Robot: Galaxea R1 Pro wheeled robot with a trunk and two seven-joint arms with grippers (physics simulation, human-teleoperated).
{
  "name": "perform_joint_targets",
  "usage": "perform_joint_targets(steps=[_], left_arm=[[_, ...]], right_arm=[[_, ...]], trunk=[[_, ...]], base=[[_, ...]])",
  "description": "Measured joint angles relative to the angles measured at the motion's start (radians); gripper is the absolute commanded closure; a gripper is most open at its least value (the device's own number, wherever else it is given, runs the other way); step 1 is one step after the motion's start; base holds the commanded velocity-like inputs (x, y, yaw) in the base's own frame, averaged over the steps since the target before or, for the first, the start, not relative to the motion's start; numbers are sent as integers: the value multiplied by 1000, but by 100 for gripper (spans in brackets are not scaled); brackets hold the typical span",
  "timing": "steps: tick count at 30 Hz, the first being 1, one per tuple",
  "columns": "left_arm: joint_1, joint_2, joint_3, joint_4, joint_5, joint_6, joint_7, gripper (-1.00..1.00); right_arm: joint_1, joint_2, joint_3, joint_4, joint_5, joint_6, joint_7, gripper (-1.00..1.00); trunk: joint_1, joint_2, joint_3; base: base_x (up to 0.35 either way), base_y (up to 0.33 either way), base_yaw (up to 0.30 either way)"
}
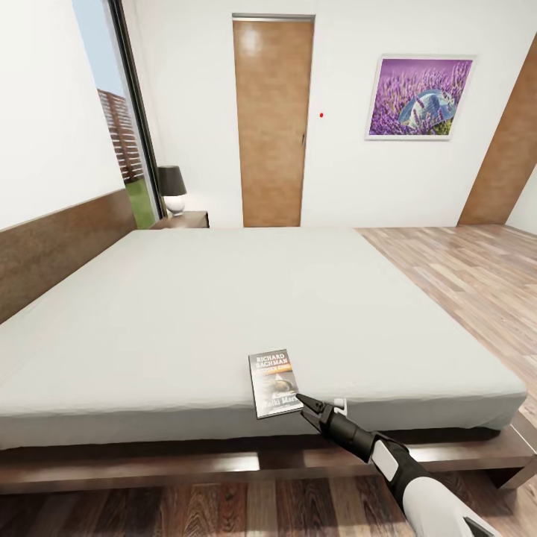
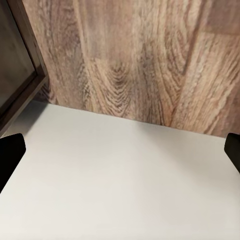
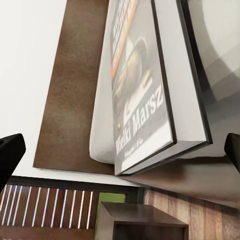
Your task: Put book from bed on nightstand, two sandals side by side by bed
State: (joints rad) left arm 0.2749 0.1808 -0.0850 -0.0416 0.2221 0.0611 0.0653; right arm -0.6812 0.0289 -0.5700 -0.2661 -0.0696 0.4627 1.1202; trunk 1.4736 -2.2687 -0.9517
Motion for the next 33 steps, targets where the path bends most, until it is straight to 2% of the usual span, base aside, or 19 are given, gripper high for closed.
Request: perform_joint_targets(steps=[8,14,33], left_arm=[[0,0,0,0,0,0,0,-100],[0,0,0,0,0,0,0,-100],[0,0,0,0,0,0,0,-100]], right_arm=[[-3,1,0,0,0,0,0,-100],[-3,1,0,1,0,0,0,-100],[-4,14,0,0,2,0,-1,-100]], trunk=[[0,0,0],[23,-42,-19],[23,-42,-19]], base=[[0,0,0],[0,0,0],[0,0,0]])
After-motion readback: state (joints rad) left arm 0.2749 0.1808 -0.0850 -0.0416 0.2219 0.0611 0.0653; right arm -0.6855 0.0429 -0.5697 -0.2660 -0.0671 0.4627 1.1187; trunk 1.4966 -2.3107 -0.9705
